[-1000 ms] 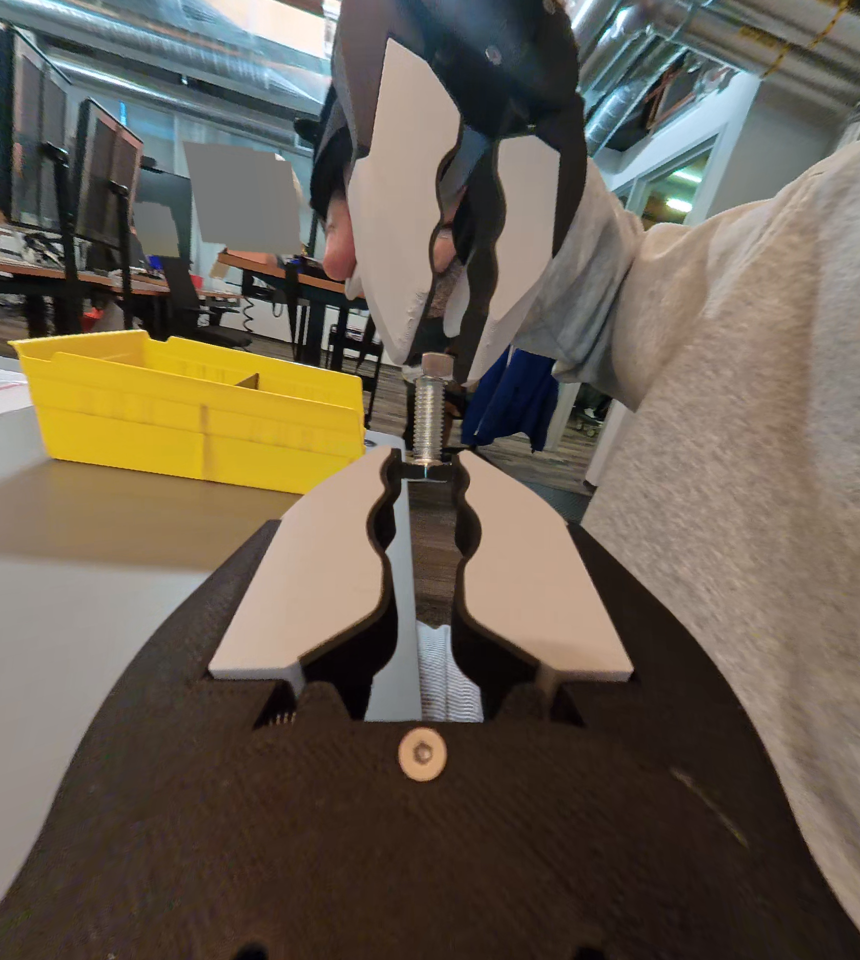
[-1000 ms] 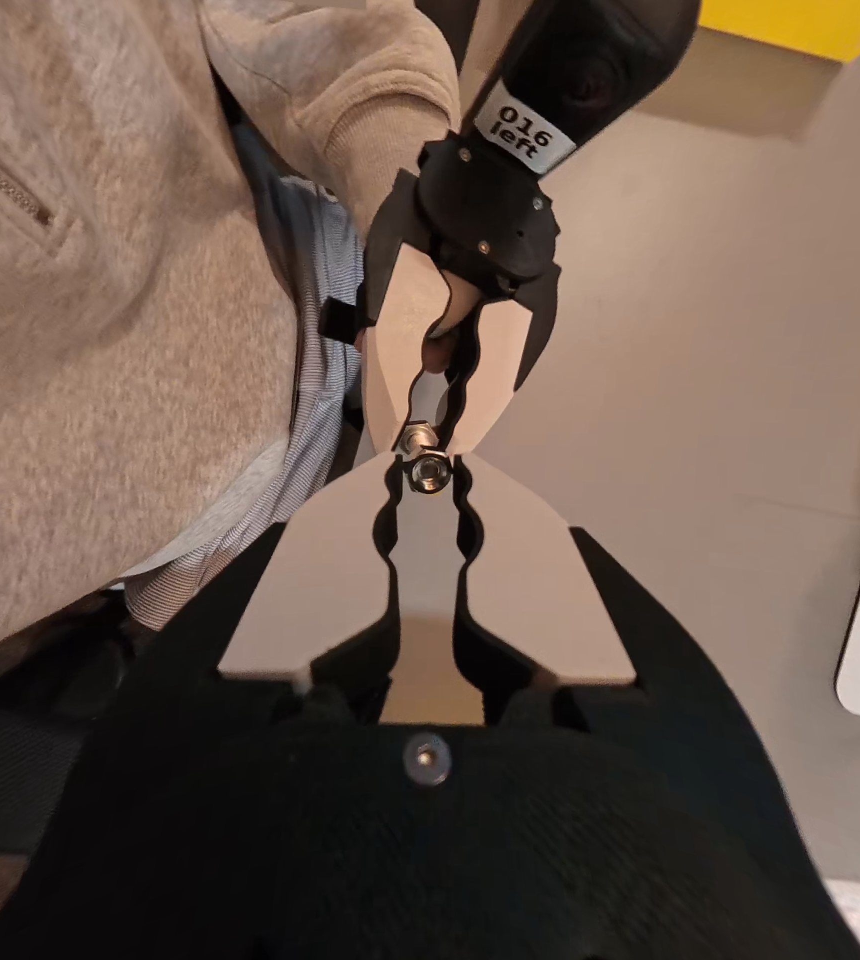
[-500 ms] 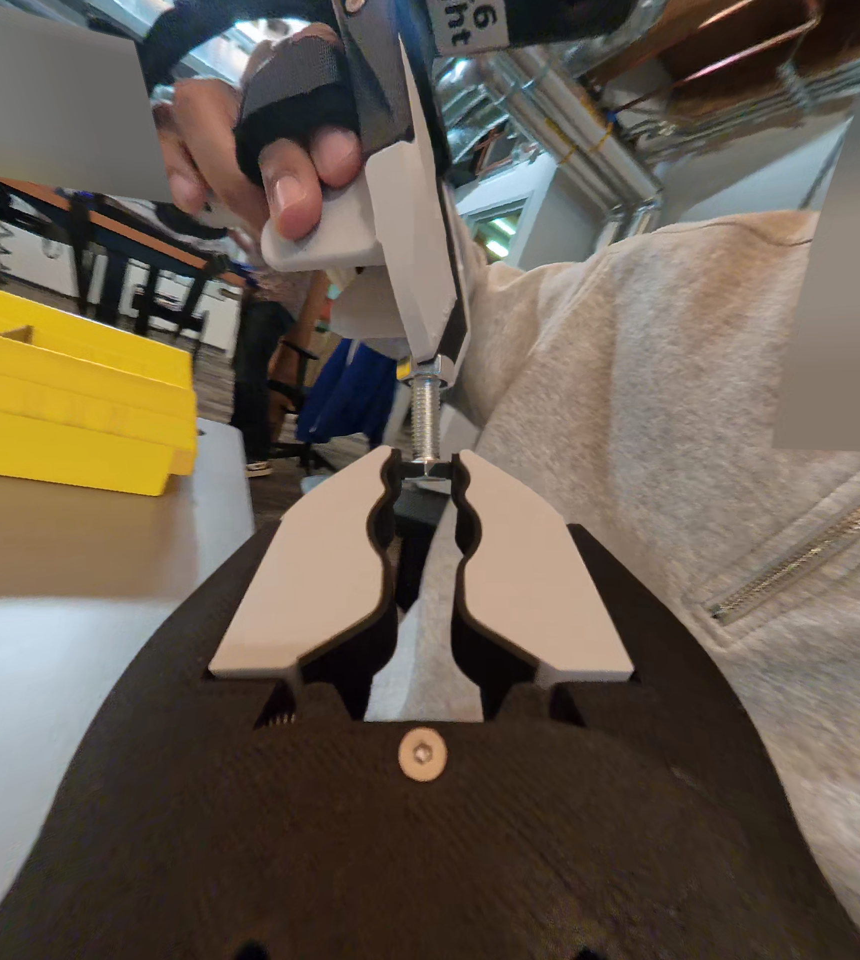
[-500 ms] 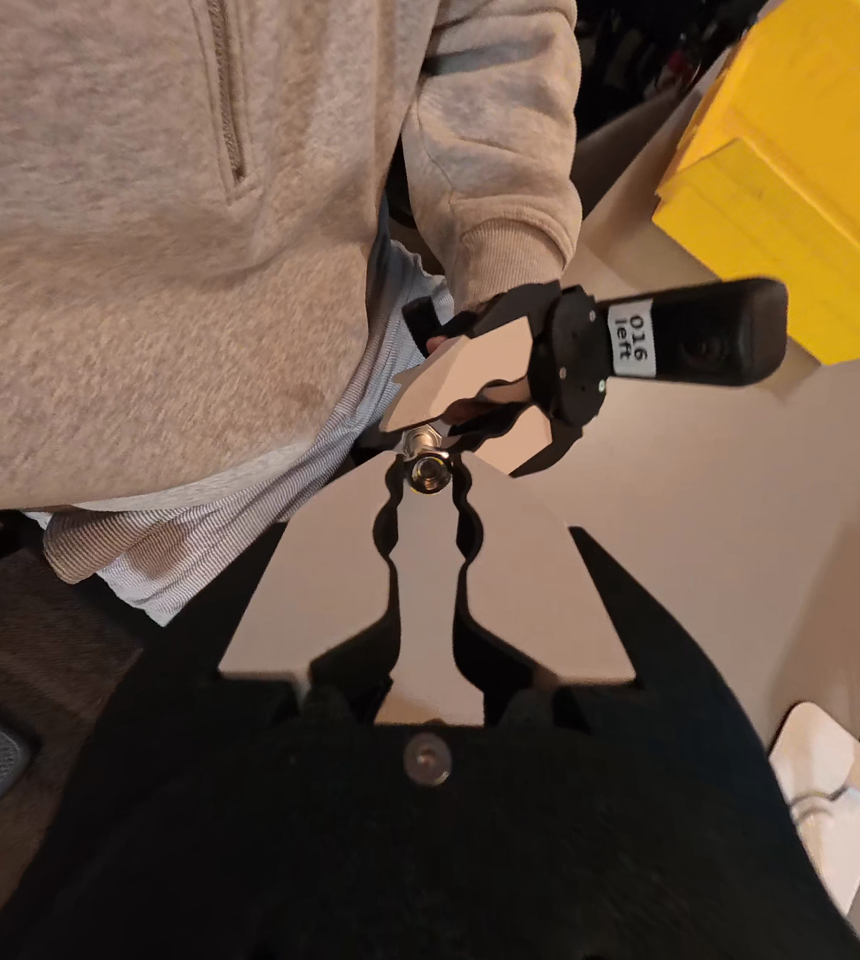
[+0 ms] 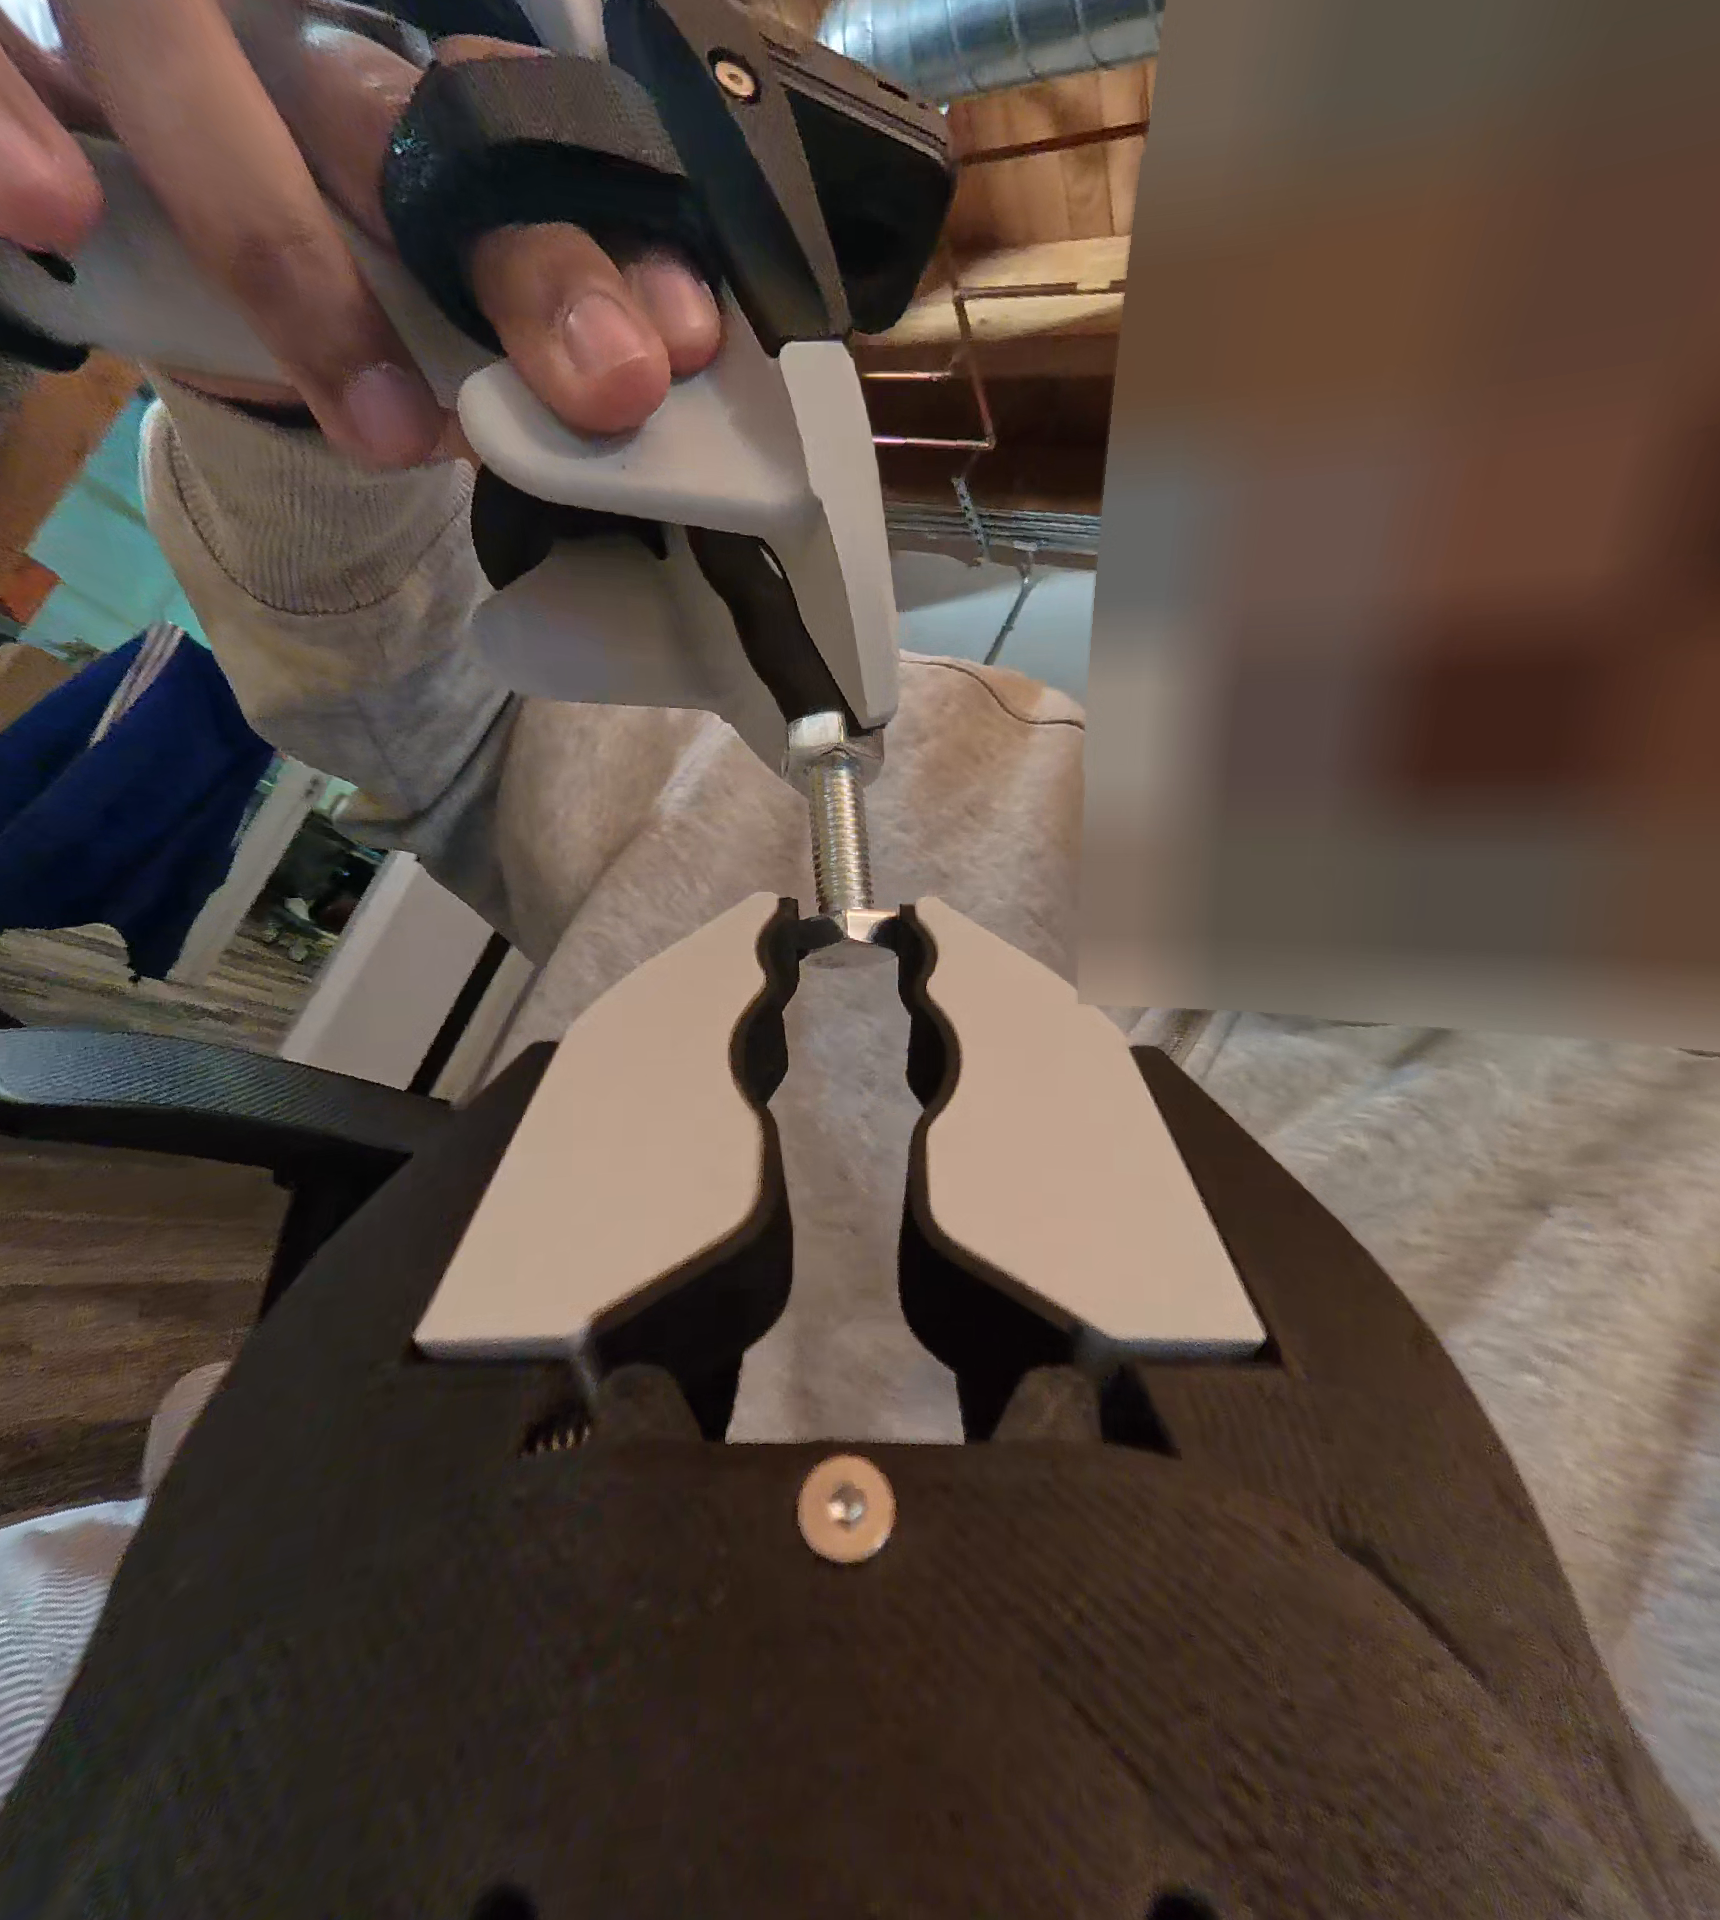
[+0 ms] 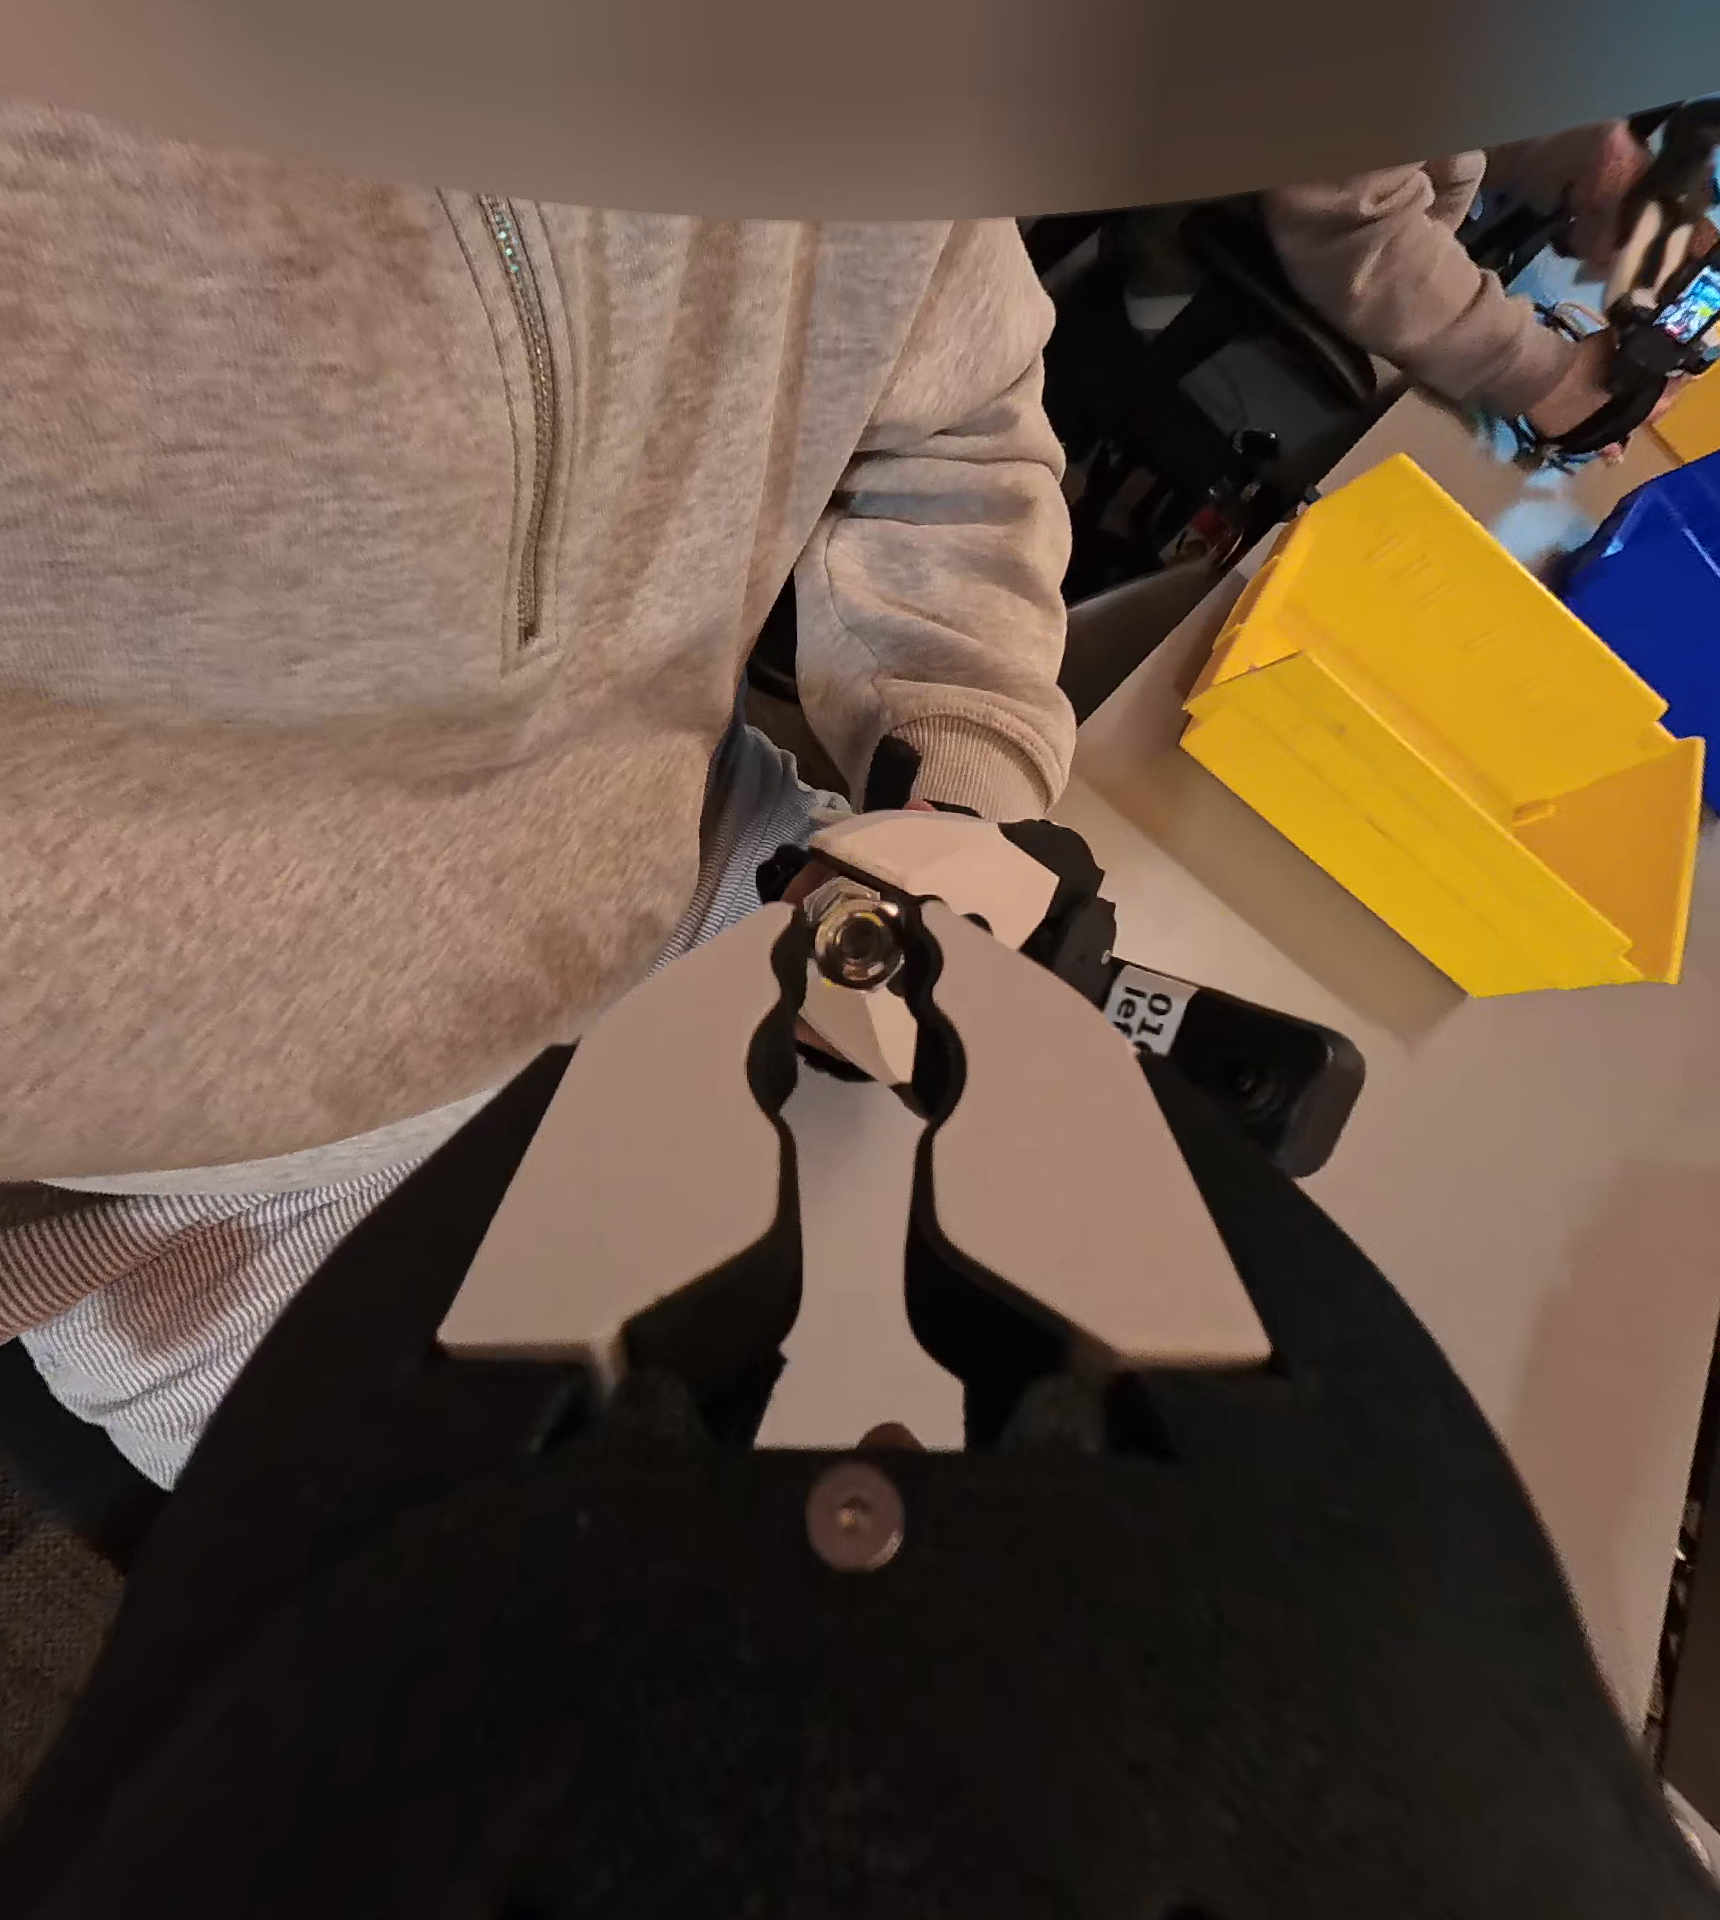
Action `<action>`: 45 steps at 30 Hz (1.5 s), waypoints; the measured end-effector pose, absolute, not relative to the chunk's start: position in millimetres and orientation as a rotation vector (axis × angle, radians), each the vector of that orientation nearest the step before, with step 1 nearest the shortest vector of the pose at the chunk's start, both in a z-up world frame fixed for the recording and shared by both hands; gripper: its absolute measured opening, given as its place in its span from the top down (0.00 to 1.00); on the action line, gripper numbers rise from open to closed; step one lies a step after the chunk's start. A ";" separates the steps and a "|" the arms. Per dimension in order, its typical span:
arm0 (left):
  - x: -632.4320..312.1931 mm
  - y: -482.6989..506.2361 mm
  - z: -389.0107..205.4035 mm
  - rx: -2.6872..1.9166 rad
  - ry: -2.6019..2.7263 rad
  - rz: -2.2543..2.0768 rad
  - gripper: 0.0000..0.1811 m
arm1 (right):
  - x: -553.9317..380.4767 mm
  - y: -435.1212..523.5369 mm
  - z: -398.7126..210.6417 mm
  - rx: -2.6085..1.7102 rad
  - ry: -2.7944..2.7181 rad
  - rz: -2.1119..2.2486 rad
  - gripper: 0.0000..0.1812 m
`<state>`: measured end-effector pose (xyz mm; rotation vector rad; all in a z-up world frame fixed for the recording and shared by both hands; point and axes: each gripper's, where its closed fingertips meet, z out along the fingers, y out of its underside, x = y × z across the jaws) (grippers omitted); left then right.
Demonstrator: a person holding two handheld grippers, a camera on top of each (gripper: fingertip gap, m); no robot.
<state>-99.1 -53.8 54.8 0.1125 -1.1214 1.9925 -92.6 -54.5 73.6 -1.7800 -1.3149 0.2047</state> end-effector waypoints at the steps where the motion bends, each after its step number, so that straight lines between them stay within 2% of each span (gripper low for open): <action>1: -99.1 -54.7 54.5 0.112 -1.134 2.007 0.90 | -92.9 -54.8 73.6 -1.782 -1.313 0.212 0.90; 14: -68.5 -58.8 44.2 0.285 -1.335 2.283 0.90 | -64.6 -49.8 64.8 -1.982 -1.135 0.175 0.89; 16: -63.7 -59.3 42.9 0.316 -1.357 2.321 0.90 | -59.2 -45.0 63.9 -2.034 -1.033 0.165 0.81; 19: -59.0 -59.4 41.6 0.347 -1.388 2.364 0.89 | -52.3 -41.9 59.7 -2.136 -0.909 0.176 0.75; 24: -29.4 -52.6 35.3 0.557 -1.595 2.600 0.90 | -30.5 -34.2 67.3 -2.234 -0.658 0.148 0.82; 29: -7.4 -37.3 35.4 0.737 -1.887 2.823 0.90 | -4.3 -28.2 72.9 -2.369 -0.113 0.308 0.90; 32: -6.8 -35.2 39.4 0.765 -1.945 2.883 0.90 | -4.7 -26.4 75.3 -2.336 0.074 0.501 0.85; 39: -10.3 -41.4 38.0 0.704 -2.121 2.920 0.90 | -6.4 -29.5 61.2 -2.418 0.084 0.484 0.83; 45: -9.9 -42.3 36.0 0.701 -2.143 2.908 0.90 | -11.7 -31.6 52.1 -2.518 0.014 0.359 0.90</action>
